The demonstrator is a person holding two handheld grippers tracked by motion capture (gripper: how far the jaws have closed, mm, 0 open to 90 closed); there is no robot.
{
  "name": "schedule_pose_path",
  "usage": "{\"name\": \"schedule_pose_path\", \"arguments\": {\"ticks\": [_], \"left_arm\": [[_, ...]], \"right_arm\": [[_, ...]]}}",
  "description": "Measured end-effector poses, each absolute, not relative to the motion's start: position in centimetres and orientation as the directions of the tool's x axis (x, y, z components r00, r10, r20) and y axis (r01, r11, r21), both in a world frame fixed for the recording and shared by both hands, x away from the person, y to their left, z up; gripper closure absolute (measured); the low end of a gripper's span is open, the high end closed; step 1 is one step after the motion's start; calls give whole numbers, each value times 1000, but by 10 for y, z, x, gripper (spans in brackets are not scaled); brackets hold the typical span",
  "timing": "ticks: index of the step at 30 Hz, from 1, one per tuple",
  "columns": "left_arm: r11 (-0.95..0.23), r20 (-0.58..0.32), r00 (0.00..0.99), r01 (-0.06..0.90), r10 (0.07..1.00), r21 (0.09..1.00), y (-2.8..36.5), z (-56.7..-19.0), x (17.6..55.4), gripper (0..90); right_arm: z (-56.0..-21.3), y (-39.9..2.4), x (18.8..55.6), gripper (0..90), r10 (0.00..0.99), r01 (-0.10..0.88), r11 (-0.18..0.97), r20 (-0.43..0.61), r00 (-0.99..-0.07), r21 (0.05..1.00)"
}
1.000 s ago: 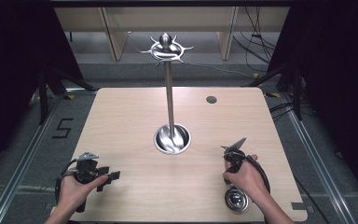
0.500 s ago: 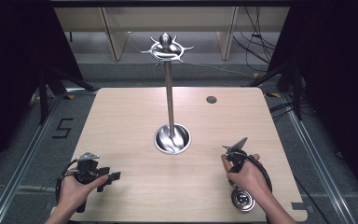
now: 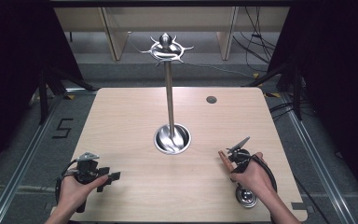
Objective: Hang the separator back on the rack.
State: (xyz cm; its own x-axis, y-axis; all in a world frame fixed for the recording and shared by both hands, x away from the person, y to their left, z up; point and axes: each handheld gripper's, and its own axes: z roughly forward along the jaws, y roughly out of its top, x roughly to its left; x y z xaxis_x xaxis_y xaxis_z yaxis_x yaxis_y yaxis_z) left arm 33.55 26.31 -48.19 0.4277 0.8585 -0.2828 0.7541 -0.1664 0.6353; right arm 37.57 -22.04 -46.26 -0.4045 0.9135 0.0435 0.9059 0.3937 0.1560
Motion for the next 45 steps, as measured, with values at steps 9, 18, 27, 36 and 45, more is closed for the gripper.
{"name": "schedule_pose_path", "arguments": {"ticks": [9, 18, 27, 36, 45], "left_arm": [[-189, -276, 446, 751, 851, 632, 266, -481, 335, 405], [-191, -275, 447, 752, 851, 631, 266, -481, 335, 406], [-192, -275, 449, 751, 850, 632, 265, -482, 335, 407], [-188, -269, 447, 745, 853, 640, 266, -481, 335, 408], [-195, -260, 449, 742, 855, 641, 266, -481, 335, 406]], "right_arm": [[-448, -227, 368, 694, 904, 881, 396, 58, -424, 259], [-440, -232, 366, 695, 903, 854, 381, 54, -426, 354], [-437, -234, 366, 695, 885, 803, 402, 37, -464, 440], [-430, -237, 366, 695, 871, 759, 411, 27, -490, 505], [-421, -235, 364, 695, 879, 737, 361, 54, -473, 572]]}}
